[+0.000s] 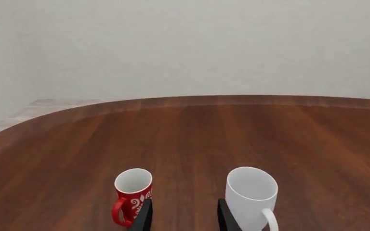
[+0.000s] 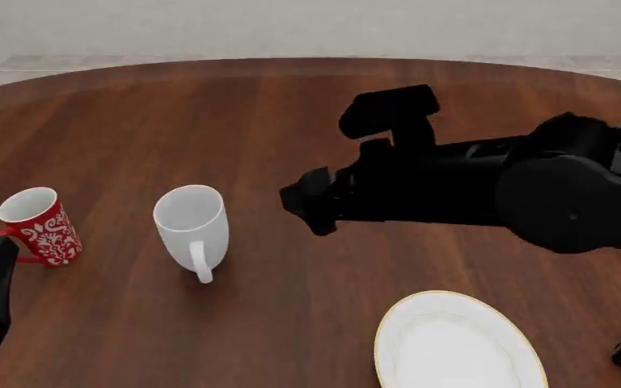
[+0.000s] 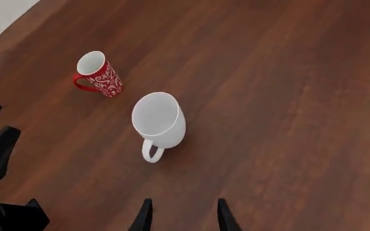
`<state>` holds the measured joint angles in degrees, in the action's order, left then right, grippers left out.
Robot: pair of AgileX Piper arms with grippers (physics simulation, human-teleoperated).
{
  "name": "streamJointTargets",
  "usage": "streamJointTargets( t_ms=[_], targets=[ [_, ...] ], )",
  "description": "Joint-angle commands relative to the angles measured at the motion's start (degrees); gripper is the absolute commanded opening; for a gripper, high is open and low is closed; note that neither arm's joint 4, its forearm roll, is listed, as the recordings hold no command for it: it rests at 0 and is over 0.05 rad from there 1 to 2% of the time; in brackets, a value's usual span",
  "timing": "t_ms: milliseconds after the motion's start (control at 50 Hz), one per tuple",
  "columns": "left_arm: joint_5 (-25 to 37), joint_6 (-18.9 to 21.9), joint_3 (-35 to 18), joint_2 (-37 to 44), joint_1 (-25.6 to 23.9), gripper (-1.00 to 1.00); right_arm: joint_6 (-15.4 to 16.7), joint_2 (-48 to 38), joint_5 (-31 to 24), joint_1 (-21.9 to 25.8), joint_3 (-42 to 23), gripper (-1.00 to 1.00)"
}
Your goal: Put the white mug on the plate.
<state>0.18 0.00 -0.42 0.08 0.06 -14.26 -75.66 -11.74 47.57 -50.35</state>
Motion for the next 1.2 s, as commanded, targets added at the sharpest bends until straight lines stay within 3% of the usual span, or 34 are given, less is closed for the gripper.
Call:
streamJointTargets(
  t_ms=[20, 420, 1200],
  targets=[
    [-0.1, 0.0, 0.1, 0.0, 0.0, 1.00, -3.2, -3.4, 1.2, 2.4, -0.7, 1.00],
    [0.0, 0.0, 0.0, 0.0, 0.0, 1.00, -6.7, -8.5, 3.8, 5.6, -2.3, 1.00],
    [-0.1, 0.0, 0.1, 0.0, 0.0, 1.00, -8.7, -18.1, 8.2, 7.6, -5.6, 1.00]
  ],
)
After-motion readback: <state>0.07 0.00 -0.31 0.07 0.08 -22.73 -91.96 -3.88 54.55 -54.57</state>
